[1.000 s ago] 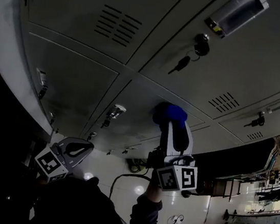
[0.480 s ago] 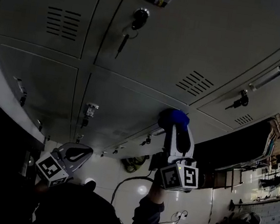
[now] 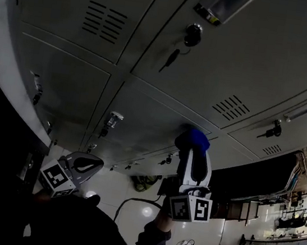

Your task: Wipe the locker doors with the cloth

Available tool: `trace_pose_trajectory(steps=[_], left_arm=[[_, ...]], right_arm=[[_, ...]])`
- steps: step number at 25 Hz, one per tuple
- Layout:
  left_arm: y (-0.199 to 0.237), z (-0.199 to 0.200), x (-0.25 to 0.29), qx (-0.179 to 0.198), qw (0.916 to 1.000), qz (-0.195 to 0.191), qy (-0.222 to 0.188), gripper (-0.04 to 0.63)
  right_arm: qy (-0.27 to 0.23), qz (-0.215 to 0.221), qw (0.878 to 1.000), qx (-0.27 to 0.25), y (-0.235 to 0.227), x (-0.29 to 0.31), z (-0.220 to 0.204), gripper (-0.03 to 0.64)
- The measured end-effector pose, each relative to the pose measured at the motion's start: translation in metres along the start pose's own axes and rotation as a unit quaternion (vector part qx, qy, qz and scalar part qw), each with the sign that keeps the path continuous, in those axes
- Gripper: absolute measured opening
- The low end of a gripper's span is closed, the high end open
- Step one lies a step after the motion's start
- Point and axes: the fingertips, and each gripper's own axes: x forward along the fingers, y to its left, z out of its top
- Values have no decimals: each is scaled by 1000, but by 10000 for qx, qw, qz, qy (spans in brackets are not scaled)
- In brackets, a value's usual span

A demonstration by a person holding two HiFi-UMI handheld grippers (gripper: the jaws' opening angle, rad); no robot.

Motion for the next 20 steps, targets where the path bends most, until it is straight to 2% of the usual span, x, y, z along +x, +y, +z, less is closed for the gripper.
trace_pose_trajectory(steps=[6, 12, 20], left_arm=[[7, 6, -24, 6, 10000, -70, -31, 0], [39, 0, -69, 17, 9998, 165, -68, 0], [62, -11, -114, -131, 9989, 436, -66, 0]], right_arm=[[8, 582, 9982, 165, 74, 23, -12, 160], [161, 979, 9946, 319, 140, 51, -33, 160], [250, 1265, 9906, 452, 189, 74, -54, 160]])
